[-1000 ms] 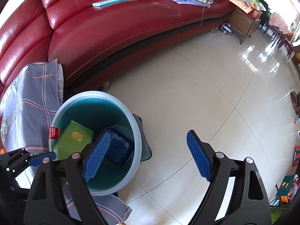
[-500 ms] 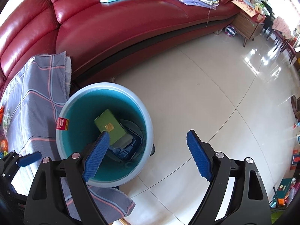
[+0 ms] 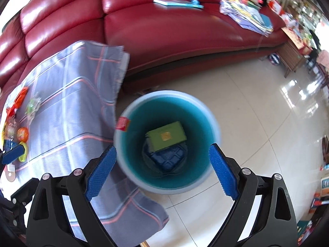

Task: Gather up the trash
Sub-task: 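Move both tools back over the table of trash, then grasp the pink paper cup with the left tool while the right tool grasps the yellow-green lid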

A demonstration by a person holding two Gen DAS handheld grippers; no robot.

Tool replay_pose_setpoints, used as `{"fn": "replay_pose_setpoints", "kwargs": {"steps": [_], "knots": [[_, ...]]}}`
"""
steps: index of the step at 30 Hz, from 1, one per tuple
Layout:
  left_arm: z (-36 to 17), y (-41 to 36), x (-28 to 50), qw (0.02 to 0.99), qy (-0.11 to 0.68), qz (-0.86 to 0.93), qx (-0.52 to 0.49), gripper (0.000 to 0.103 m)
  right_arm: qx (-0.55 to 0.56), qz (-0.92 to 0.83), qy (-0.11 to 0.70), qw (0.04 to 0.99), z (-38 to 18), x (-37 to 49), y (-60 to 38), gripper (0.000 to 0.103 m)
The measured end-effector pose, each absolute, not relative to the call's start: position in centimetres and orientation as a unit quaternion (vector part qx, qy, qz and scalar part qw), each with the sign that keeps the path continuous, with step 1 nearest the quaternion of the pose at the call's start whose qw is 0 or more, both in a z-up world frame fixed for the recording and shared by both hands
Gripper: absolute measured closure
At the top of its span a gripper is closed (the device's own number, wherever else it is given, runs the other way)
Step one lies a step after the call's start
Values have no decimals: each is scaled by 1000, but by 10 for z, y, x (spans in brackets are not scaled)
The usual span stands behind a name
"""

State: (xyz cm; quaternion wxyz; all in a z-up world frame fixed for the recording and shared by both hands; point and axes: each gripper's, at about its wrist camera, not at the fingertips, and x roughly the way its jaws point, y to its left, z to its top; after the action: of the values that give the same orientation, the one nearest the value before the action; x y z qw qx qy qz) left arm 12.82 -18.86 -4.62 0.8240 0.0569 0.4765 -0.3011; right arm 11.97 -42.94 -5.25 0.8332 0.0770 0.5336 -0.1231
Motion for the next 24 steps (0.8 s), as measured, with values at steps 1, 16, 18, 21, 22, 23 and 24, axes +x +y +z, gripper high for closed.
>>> {"fn": "replay_pose_setpoints", "kwargs": {"steps": [1, 16, 18, 21, 22, 23, 24], "knots": [[-44, -173, 126, 829, 474, -291, 55, 9, 72, -115, 535, 834, -51, 123, -418, 16], [-39, 51, 117, 870, 472, -137, -33, 8, -17, 22, 552, 834, -39, 157, -213, 16], [-44, 75, 115, 869, 478, -117, -50, 8, -29, 35, 553, 832, -39, 158, -190, 16], [-55, 99, 116, 859, 496, -92, -81, 8, -46, 47, 553, 830, -41, 160, -167, 16], [-60, 106, 116, 854, 504, -85, -96, 8, -49, 48, 554, 829, -42, 161, -162, 16], [-64, 111, 116, 849, 511, -84, -109, 8, -50, 48, 556, 828, -44, 162, -159, 16], [-68, 115, 117, 844, 517, -76, -122, 8, -49, 49, 559, 826, -45, 164, -157, 16]]}}
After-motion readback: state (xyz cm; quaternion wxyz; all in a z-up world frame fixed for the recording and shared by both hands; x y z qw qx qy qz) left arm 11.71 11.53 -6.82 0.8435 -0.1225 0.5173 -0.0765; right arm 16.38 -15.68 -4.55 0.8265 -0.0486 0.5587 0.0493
